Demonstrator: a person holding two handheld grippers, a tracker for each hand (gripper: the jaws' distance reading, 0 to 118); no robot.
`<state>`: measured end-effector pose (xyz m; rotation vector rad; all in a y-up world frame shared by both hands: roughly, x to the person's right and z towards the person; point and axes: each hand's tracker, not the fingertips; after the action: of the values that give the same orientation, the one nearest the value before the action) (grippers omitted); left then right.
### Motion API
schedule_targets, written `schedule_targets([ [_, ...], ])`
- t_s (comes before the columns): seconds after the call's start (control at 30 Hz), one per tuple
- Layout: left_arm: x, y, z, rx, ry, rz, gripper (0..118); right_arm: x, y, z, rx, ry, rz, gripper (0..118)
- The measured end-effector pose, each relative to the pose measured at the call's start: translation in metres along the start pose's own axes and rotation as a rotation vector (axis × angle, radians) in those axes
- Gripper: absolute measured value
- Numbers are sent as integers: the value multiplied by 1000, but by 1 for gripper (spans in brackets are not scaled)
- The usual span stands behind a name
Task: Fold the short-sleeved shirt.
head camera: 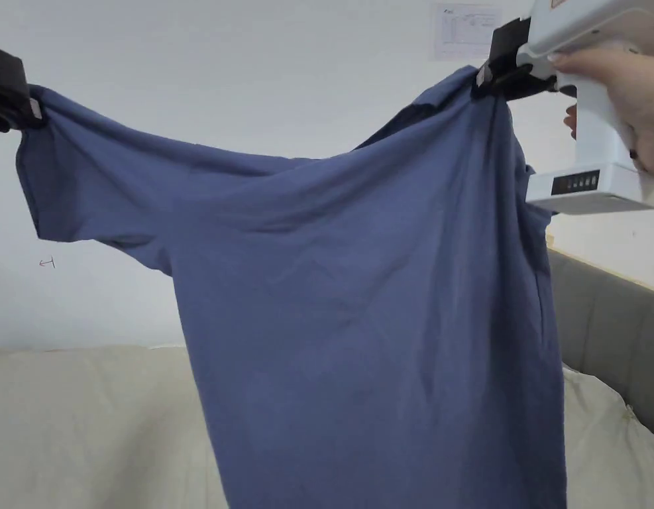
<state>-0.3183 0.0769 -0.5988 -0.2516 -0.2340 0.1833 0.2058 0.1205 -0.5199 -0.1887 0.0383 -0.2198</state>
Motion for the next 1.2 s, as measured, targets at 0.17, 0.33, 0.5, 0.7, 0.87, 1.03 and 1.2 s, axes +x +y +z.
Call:
schedule_targets([
  [0.17, 16, 5, -54, -4, -6, 1, 4, -8, 22, -33, 79, -97, 107, 7],
  [0.33, 33, -7, -105, -14, -63, 41, 4, 10, 35, -65, 182, -201, 67, 7],
  [0.5, 47, -43, -145, -58, -129, 73, 4, 27, 27, -76, 237, -278, 112, 7],
  [0.7, 47, -101, -170, -175, -149, 44, 4, 36, -4, -70, 158, -258, 180, 7],
  [0.87, 8, -182, -181, -307, -141, 93, 4, 31, -103, -53, -26, -117, 194, 7],
  [1.03, -59, -307, -160, -490, -143, 326, 4, 21, -259, -64, -388, -25, 197, 7],
  [1.2, -107, -393, -117, -616, -10, 301, 4, -2, -409, -63, -616, 98, 191, 7],
])
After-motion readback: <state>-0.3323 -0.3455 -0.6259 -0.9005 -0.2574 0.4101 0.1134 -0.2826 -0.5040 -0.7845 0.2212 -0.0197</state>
